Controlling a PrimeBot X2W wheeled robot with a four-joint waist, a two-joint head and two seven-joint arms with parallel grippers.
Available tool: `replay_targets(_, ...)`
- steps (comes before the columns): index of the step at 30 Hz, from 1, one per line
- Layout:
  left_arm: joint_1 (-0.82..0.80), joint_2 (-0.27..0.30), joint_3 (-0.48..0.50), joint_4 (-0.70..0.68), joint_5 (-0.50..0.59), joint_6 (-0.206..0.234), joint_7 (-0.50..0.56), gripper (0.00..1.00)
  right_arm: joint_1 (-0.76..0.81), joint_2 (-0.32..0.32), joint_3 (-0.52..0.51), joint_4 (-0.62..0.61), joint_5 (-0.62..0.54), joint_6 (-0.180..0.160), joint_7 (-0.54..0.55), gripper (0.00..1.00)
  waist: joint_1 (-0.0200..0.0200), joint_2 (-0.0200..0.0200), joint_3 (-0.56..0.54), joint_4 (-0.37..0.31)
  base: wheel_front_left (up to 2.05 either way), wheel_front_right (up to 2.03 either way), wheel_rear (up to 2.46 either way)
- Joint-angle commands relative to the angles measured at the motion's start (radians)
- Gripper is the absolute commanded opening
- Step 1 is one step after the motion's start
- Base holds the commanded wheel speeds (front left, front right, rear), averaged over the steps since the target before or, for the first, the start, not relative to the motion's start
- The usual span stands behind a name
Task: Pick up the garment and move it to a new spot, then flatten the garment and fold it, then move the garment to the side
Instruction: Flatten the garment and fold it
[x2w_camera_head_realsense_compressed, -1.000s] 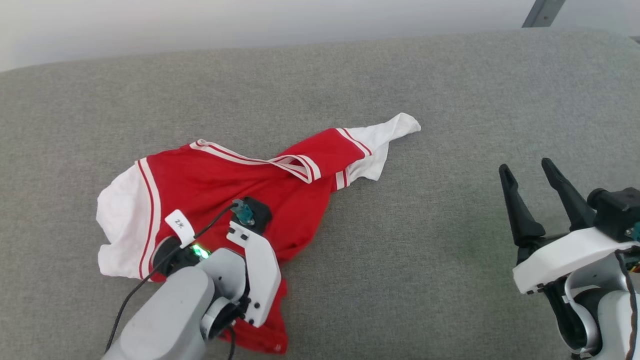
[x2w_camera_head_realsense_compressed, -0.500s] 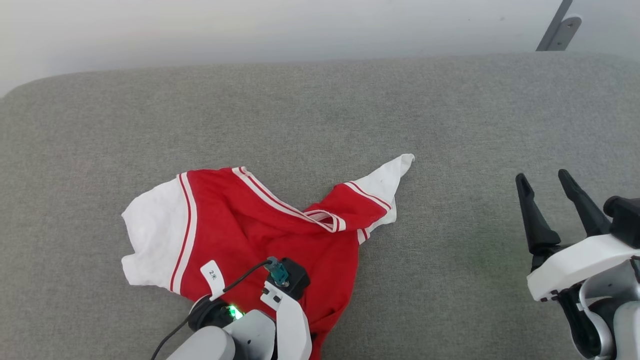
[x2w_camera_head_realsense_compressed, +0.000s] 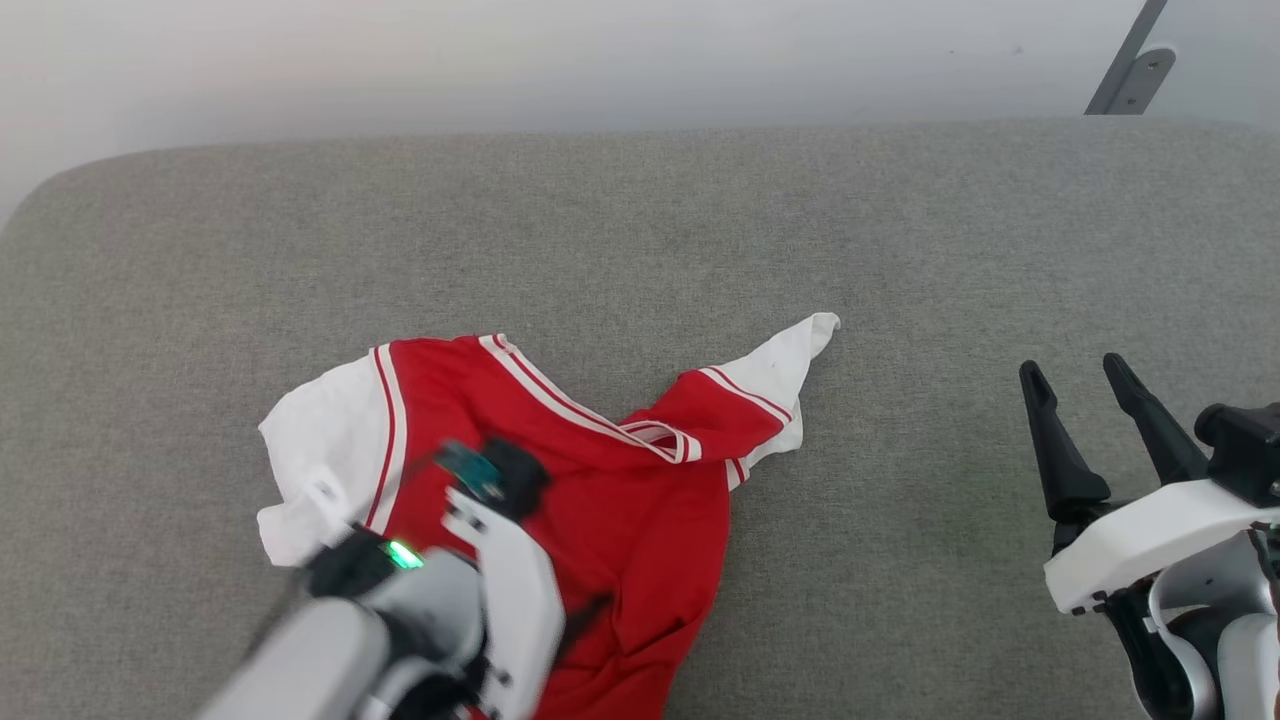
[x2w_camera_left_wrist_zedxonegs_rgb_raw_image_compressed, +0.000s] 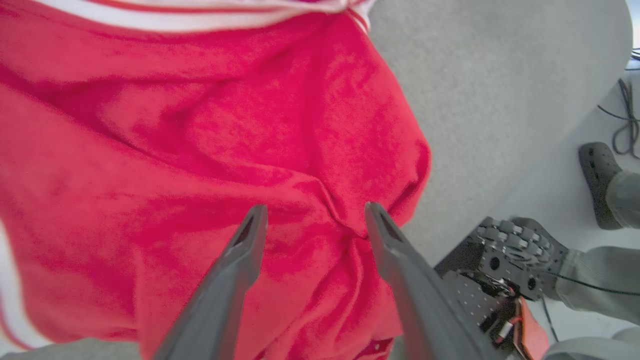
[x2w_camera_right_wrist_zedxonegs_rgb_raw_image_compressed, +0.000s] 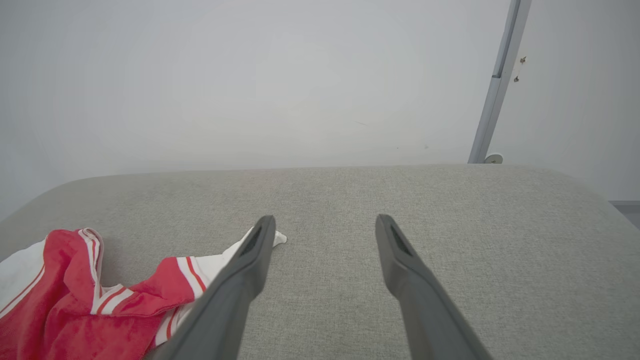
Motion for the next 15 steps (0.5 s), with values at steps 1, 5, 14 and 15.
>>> replay_targets(1,-0.028,0.027,0.026,-0.017,-0.005,0.010,0.011,1.00,0.007,0.004,-0.002,0.001,0.001,0.000,-0.011,1.00,0.0000,-0.0001,0.001,0.001,0.00,0.00,0.00)
replay_targets(5,-0.074,0.073,0.075,-0.028,-0.001,0.021,0.022,1.00,0.000,0.009,0.000,0.002,0.004,0.000,-0.022,1.00,0.0000,-0.0001,0.006,-0.002,0.00,0.00,0.00)
replay_targets(14,-0.238,0.144,0.153,0.124,0.000,-0.024,0.005,1.00,-0.020,0.017,0.014,0.006,0.013,0.000,-0.044,1.00,0.0000,-0.0001,0.036,-0.019,0.00,0.00,0.00)
replay_targets(15,-0.258,0.148,0.157,0.150,0.002,-0.029,0.000,1.00,-0.022,0.016,0.016,0.007,0.014,0.000,-0.045,1.00,0.0000,-0.0001,0.040,-0.021,0.00,0.00,0.00)
